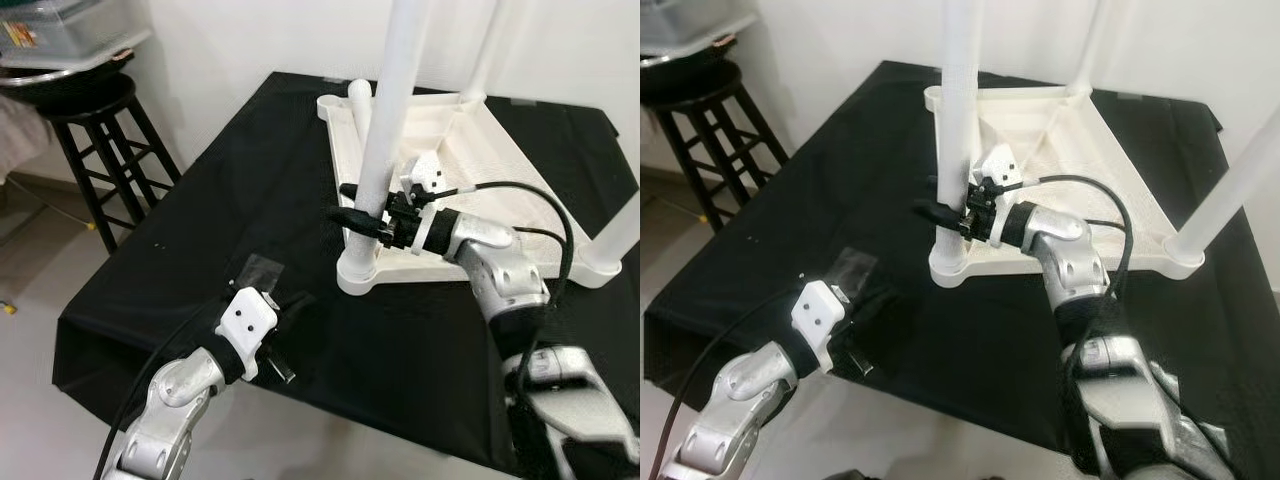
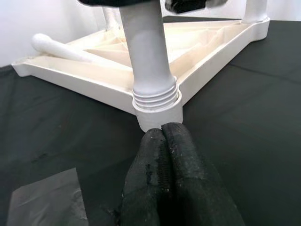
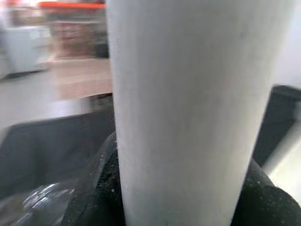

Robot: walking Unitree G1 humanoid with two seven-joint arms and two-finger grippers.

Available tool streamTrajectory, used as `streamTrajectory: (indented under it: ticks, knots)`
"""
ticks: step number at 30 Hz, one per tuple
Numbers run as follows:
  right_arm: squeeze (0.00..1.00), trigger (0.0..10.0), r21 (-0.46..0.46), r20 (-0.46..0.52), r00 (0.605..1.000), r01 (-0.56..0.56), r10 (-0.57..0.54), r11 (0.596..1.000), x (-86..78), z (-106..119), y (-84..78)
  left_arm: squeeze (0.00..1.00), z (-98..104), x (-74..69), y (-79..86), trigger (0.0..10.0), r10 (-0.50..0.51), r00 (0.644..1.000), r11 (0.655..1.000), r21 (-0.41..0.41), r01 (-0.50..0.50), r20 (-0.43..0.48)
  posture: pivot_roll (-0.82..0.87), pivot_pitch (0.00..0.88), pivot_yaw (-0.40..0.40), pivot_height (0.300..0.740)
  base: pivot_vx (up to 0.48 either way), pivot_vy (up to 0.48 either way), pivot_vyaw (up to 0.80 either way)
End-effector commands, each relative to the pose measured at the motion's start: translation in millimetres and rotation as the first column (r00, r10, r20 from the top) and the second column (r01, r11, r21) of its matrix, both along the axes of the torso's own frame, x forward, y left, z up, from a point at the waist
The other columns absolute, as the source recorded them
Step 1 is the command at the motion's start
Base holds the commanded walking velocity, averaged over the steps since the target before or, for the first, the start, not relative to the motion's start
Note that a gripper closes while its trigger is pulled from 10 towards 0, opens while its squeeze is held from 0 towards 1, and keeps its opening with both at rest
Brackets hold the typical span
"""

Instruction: Building children table

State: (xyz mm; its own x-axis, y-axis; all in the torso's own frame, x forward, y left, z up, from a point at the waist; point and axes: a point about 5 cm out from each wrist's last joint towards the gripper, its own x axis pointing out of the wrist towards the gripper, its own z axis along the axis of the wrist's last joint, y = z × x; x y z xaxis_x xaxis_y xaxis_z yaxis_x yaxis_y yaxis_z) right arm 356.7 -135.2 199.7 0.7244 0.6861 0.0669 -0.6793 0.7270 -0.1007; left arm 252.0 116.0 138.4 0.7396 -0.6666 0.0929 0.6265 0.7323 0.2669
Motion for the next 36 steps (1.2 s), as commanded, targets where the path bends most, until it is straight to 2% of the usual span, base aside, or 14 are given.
streamTrajectory:
  ticks: [1,3,6,12,13,15,16,17,18,19,20,23,25,36]
  knots:
    - [0.00,0.0,-0.089,-0.123,0.972,0.191,-0.201,0.978,-0.6,-33,-18.1,0.00,-3,-0.6,2.3,10.0,-0.002,1.000,1.000,0.018,0.002,-0.012,0.06,0.143,-0.009,0.740,0.000,0.000,0.00]
    - [0.00,0.0,-0.099,-0.202,0.860,0.458,-0.469,0.883,-17.0,-62,-11.0,0.00,-3,0.4,3.6,10.0,-0.001,1.000,1.000,0.019,0.002,-0.014,0.05,0.143,0.007,0.740,0.000,0.000,0.00]
    - [0.00,0.0,-0.175,-0.203,0.868,0.424,-0.453,0.889,-30.2,-75,8.2,0.00,-4,2.0,4.2,10.0,-0.004,1.000,1.000,0.023,0.005,-0.019,0.04,0.137,0.010,0.740,0.000,0.000,0.00]
    - [0.00,0.0,-0.177,-0.172,0.874,0.426,-0.454,0.887,-14.4,-65,3.5,0.00,-4,3.1,2.4,10.0,-0.012,1.000,1.000,0.025,0.012,-0.022,0.05,0.131,-0.014,0.740,0.000,0.000,0.00]
    - [0.00,7.0,-0.181,-0.169,0.876,0.424,-0.452,0.888,-13.8,-63,4.7,0.00,-4,3.3,2.7,10.0,-0.001,1.000,1.000,0.024,0.001,-0.019,0.05,0.129,-0.011,0.740,0.000,0.000,0.00]
    - [0.00,7.0,-0.183,-0.167,0.871,0.433,-0.462,0.882,-15.1,-60,6.6,0.00,-4,3.4,3.0,10.0,0.008,1.000,1.000,0.022,-0.008,-0.017,0.05,0.129,-0.011,0.740,0.000,0.000,0.00]
    - [0.00,10.0,-0.163,-0.172,0.883,0.412,-0.437,0.897,-15.2,-56,9.4,0.00,-4,3.3,3.0,10.0,0.012,1.000,1.000,0.020,-0.012,-0.016,0.05,0.130,-0.012,0.740,0.000,0.000,0.00]
    - [0.00,10.0,-0.163,-0.172,0.883,0.412,-0.437,0.897,-15.2,-56,9.4,0.00,-4,3.3,3.0,10.0,0.012,1.000,1.000,0.020,-0.012,-0.016,0.05,0.130,-0.012,0.740,0.000,0.000,0.00]
    - [1.00,10.0,-0.099,-0.154,0.925,0.336,-0.348,0.937,-15.4,-41,17.0,0.00,-4,3.4,2.0,10.0,0.003,1.000,1.000,0.018,-0.003,-0.020,0.05,0.130,-0.013,0.740,0.000,0.000,0.00]
    - [1.00,10.0,-0.099,-0.154,0.925,0.336,-0.348,0.937,-15.4,-41,17.0,0.00,-4,3.4,2.0,10.0,0.003,1.000,1.000,0.018,-0.003,-0.020,0.05,0.130,-0.013,0.740,0.000,0.000,0.00]
    - [1.00,10.0,-0.022,-0.064,0.989,0.131,-0.132,0.991,-14.6,-13,26.6,0.00,-4,3.6,0.3,10.0,-0.013,1.000,1.000,0.019,0.013,-0.027,0.05,0.128,-0.011,0.740,0.000,0.000,0.00]
    - [1.00,10.0,-0.007,-0.017,1.000,0.015,-0.015,1.000,-14.3,2,27.9,0.00,-4,3.7,-0.5,10.0,-0.019,0.999,1.000,0.019,0.019,-0.030,0.05,0.127,-0.009,0.740,0.000,0.000,0.00]
    - [0.05,10.0,-0.057,0.037,0.988,-0.147,0.150,0.987,-14.2,17,25.2,0.00,-5,3.7,-1.2,10.0,-0.021,0.999,1.000,0.020,0.022,-0.030,0.05,0.125,-0.012,0.740,0.000,0.000,0.00]
    - [0.00,10.0,-0.112,-0.067,0.912,-0.410,0.404,0.905,5.0,22,14.0,0.00,-5,3.8,-2.5,10.0,-0.016,0.999,1.000,0.017,0.017,-0.034,0.07,0.125,-0.021,0.740,0.000,0.000,0.00]
